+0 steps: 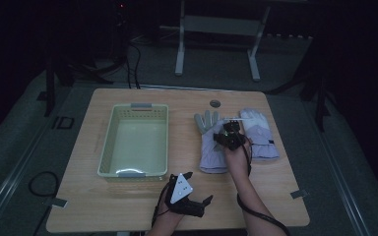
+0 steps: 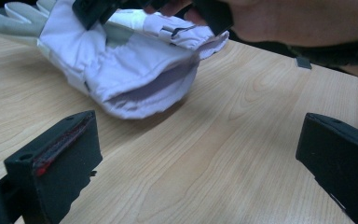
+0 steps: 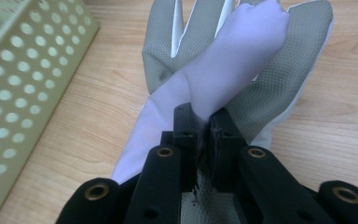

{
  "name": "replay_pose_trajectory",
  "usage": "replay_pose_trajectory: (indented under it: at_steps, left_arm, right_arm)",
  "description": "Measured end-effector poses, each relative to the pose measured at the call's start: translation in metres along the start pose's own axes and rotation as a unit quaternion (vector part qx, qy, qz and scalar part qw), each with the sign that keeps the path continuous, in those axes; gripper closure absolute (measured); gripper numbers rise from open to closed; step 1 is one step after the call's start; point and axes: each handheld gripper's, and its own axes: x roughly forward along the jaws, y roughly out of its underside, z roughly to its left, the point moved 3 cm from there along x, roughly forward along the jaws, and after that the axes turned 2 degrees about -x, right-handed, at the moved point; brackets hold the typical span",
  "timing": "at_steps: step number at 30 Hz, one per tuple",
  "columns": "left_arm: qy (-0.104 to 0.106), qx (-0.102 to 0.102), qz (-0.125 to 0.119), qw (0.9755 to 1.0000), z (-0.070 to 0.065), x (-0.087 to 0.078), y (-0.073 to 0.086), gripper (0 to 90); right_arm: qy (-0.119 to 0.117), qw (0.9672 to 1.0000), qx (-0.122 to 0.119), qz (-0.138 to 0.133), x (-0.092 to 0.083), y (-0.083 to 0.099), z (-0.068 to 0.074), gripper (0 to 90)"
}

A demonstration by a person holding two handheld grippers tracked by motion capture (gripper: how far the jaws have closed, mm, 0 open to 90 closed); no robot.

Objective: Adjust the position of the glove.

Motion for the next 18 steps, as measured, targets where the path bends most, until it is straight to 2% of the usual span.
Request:
replay_pose_trajectory:
  at_steps: [11, 13, 16, 18]
  left_arm:
    - [0.003, 0.001, 0.001, 1.0, -0.001, 0.0, 0.0, 0.1]
    - [0.003, 0.0, 0.001, 1.0, 0.0, 0.0, 0.0, 0.1]
    - [0.002, 0.001, 0.001, 1.0, -0.001, 0.0, 0.0, 0.1]
    - [0.002, 0.001, 0.001, 1.0, -0.001, 0.0, 0.0, 0.1]
  right_arm:
    - [0.019, 0.9995, -0.007, 0.026, 0.029, 0.013, -0.006, 81.1]
    - [0.02, 0.9993, -0.015, 0.028, 0.03, 0.013, -0.006, 79.5]
    - [0.016, 0.9994, -0.013, 0.027, 0.027, 0.01, -0.007, 72.3]
    - [0.014, 0.9994, -0.02, 0.025, 0.022, 0.006, -0.008, 68.3]
